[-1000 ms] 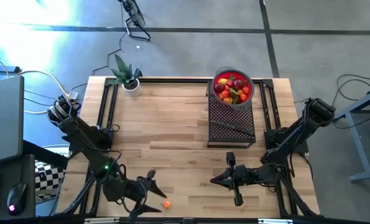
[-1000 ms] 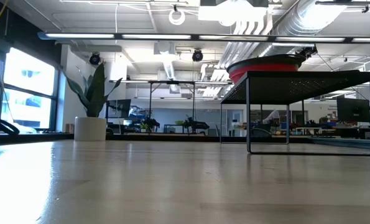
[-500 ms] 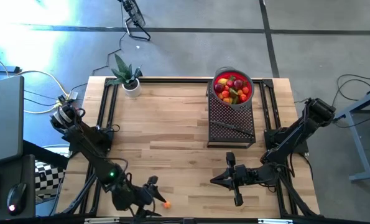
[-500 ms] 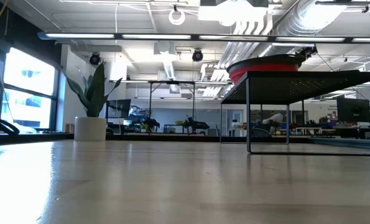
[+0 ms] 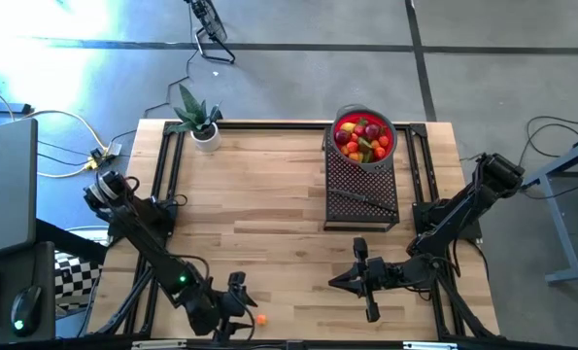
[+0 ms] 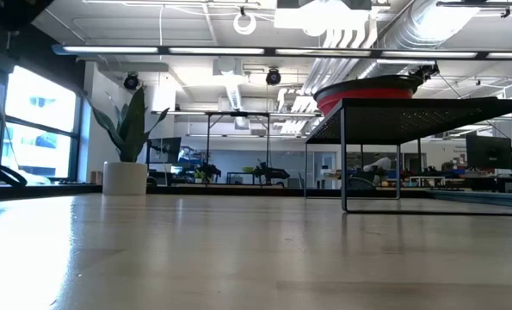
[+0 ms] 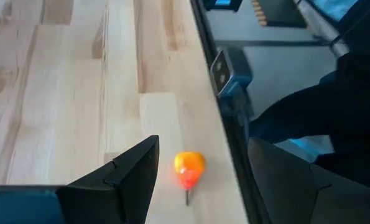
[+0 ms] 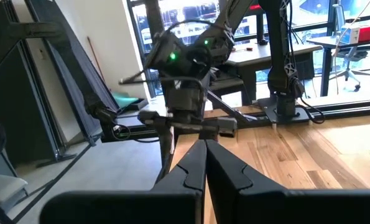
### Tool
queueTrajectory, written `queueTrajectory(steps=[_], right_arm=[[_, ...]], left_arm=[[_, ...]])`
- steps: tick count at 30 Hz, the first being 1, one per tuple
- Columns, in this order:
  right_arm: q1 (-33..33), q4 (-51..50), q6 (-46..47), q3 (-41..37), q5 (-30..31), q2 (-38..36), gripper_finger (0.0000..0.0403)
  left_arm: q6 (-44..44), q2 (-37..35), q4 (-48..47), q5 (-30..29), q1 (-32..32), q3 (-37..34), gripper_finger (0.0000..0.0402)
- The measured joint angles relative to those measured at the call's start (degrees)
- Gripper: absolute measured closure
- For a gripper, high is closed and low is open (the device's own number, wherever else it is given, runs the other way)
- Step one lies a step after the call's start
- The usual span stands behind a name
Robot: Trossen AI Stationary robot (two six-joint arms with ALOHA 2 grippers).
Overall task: Pick & Place Fruit
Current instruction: Put the pear into the strainer bowl on the shelf
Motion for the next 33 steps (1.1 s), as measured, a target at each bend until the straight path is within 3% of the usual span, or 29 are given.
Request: queueTrajectory(steps=[14,33], right_arm=[[0.0,0.0,0.0,0.0,0.0,0.0,0.0398],[0.0,-0.1,0.0,0.0,-0.1,0.0,0.0398]], left_arm=[[1.1,9.1,6.7,-0.2,0.0,0.0,0.0158],[1.4,14.9,10.8,-0.1,1.3,0.0,0.0158]])
